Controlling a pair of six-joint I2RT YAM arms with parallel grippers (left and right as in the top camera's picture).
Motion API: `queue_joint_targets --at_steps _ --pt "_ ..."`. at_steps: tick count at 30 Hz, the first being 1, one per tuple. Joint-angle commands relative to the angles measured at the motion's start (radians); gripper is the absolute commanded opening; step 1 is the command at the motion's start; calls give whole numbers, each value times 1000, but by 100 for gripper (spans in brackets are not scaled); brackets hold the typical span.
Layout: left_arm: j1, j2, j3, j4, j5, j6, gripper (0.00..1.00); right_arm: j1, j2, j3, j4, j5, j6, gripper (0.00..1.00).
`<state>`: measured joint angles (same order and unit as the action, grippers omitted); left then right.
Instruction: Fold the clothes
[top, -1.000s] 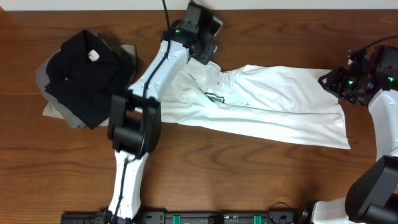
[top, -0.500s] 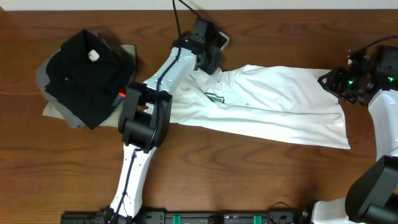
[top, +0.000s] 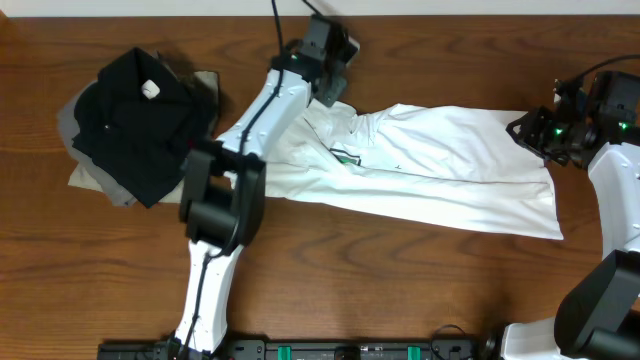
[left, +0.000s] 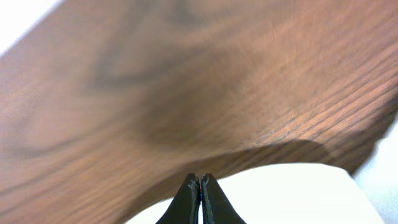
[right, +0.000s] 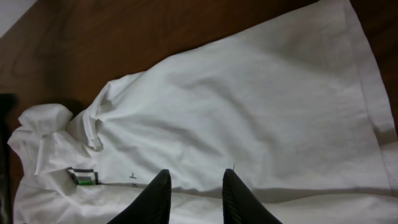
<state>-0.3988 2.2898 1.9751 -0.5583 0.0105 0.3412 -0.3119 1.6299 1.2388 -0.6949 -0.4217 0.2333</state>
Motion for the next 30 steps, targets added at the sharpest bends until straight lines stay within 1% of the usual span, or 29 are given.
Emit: queue_joint_targets --at_steps 1,3,6,7,8,9,11,12,15,19,24,27,28,30 --pt "7 -122 17 -35 -51 -6 6 6 11 1 0 0 -3 26" --pt "7 -139 17 -74 -49 -7 6 6 11 1 0 0 -3 27" --pt "6 -130 17 -92 -23 -9 7 6 11 1 3 0 -3 27" --pt "7 -117 14 -92 10 -9 24 6 11 1 4 0 -3 27" --pt "7 -102 10 -89 45 -9 38 6 11 1 5 0 -3 27" --pt "8 -89 8 -87 63 -9 43 6 11 1 5 0 -3 27" --pt "8 -44 7 -64 77 -9 49 6 11 1 5 0 -3 27" --pt "8 -17 7 -43 77 -8 50 6 11 1 4 0 -3 27" --pt "6 53 7 24 103 -3 51 6 11 1 3 0 -3 27" --pt "6 109 7 76 138 3 51 6 11 1 2 0 -3 27" --pt "2 135 7 58 144 2 51 6 11 1 -1 0 -3 27" --pt "-2 148 7 31 174 2 50 6 11 1 0 0 -3 27" --pt "-4 152 7 24 174 2 47 6 11 1 -1 0 -3 27" --pt "-5 158 6 17 173 2 36 6 11 1 -2 0 -3 27"
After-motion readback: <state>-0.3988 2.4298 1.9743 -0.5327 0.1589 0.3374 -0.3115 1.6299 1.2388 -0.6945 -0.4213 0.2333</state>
